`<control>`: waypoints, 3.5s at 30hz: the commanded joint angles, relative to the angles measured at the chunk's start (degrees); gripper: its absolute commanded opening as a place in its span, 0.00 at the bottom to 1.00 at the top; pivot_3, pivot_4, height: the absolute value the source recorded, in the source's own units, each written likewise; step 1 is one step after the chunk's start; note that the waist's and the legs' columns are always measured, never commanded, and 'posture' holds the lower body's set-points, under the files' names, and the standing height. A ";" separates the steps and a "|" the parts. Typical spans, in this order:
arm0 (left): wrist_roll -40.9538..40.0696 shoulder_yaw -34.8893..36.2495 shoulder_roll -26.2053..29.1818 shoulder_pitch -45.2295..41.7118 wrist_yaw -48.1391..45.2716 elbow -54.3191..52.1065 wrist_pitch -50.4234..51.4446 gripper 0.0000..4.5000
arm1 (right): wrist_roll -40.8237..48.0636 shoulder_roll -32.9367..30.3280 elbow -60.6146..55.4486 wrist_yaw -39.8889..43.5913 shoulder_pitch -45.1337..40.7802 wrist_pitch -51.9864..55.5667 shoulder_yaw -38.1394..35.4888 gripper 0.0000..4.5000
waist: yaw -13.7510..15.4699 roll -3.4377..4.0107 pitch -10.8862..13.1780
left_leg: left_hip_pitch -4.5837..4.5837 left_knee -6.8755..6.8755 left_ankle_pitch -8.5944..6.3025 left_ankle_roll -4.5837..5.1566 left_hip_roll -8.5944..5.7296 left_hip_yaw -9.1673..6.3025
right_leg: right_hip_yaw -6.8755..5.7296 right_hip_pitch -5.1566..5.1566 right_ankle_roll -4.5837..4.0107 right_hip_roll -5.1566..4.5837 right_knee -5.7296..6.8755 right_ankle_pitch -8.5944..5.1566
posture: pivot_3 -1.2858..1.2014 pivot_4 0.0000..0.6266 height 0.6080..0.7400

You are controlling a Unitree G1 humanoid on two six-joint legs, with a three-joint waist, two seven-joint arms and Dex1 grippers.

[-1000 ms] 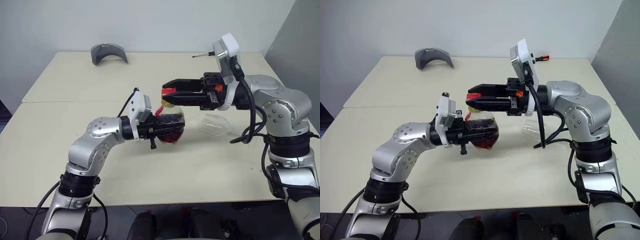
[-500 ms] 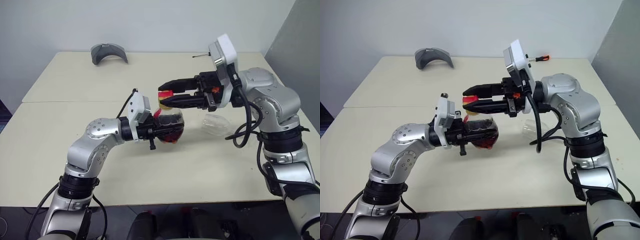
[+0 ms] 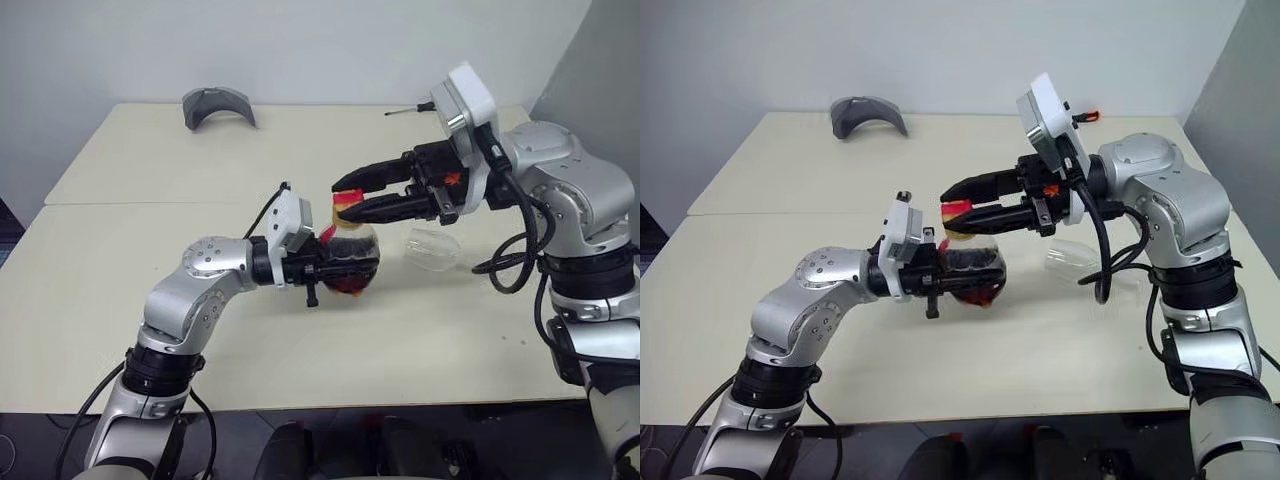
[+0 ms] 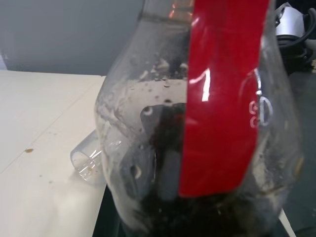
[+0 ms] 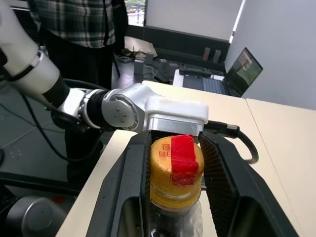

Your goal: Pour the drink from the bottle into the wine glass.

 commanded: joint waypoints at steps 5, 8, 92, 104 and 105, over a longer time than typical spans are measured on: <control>-1.94 1.34 -0.38 -0.10 0.97 -2.69 1.41 0.22 | -4.57 4.32 1.87 -3.21 -0.69 -8.76 -1.25 0.26 | 0.07 0.01 0.01 | -0.02 0.01 0.06 -0.10 0.01 -0.01 | -0.01 0.00 0.00 0.00 -0.01 0.00 | 0.52 0.24 1.00; -1.91 1.59 -0.31 0.41 1.54 -2.94 1.64 0.22 | -4.35 3.79 0.28 -4.92 1.02 -7.70 -2.08 0.26 | 0.47 0.01 0.01 | -0.03 0.04 0.07 -0.12 -0.02 -0.01 | -0.01 0.01 0.00 -0.05 -0.02 0.00 | 0.52 0.24 1.00; 15.39 17.04 -4.71 -6.01 36.31 29.55 -17.76 0.22 | 0.51 3.88 -34.07 -43.39 34.33 13.08 -7.98 0.99 | 1.48 -0.11 0.00 | 0.01 0.02 -0.01 0.02 -0.03 -0.04 | 0.01 0.06 0.02 0.10 -0.03 0.00 | 0.52 0.24 1.00; 19.39 19.96 -3.24 -11.29 40.30 46.41 -28.36 0.22 | -2.48 11.06 -23.98 -43.45 26.57 4.88 -3.39 0.99 | 1.48 -0.13 -0.01 | -0.03 0.03 0.11 -0.19 -0.05 -0.01 | -0.03 0.01 0.02 0.00 -0.01 0.00 | 0.52 0.24 1.00; 19.40 20.04 -3.52 -11.02 40.70 46.90 -28.59 0.22 | -2.31 11.38 -23.86 -43.39 26.33 4.94 -3.37 0.99 | 1.48 -0.14 -0.02 | -0.03 0.03 0.11 -0.20 -0.06 -0.01 | -0.03 0.01 0.02 -0.01 -0.01 0.00 | 0.52 0.24 1.00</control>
